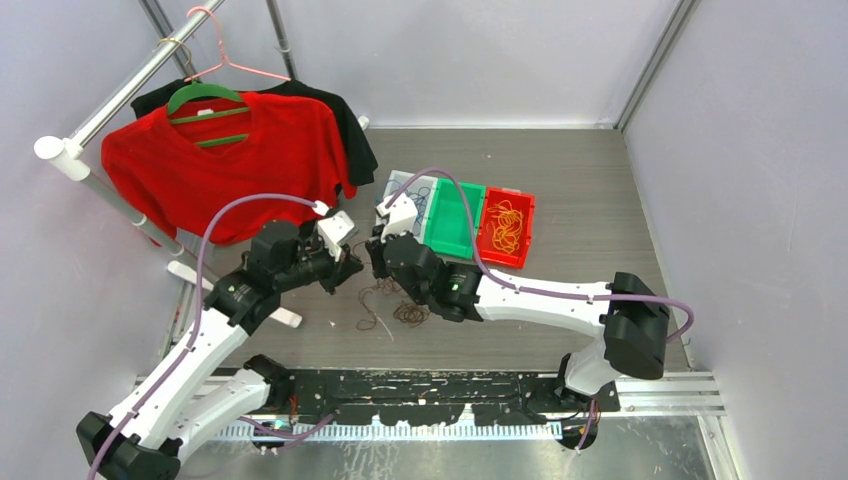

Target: Untangle the cables

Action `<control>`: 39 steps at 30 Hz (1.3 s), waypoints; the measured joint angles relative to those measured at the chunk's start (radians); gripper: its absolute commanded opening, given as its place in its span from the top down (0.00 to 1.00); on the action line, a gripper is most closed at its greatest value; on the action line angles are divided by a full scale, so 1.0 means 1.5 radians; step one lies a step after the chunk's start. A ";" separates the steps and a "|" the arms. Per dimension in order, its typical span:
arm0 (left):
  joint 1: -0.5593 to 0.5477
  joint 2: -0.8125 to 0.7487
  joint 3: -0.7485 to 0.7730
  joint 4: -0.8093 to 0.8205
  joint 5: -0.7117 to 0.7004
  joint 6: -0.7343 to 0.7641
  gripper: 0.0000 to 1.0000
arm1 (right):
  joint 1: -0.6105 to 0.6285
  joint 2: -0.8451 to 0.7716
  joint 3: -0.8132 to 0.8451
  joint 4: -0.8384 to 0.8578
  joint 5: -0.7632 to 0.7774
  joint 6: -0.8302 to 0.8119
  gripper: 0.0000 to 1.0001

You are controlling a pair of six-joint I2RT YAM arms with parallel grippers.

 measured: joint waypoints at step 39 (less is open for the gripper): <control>0.000 0.085 0.726 -0.241 0.119 0.190 1.00 | -0.026 0.134 -0.255 0.342 -0.166 0.017 0.99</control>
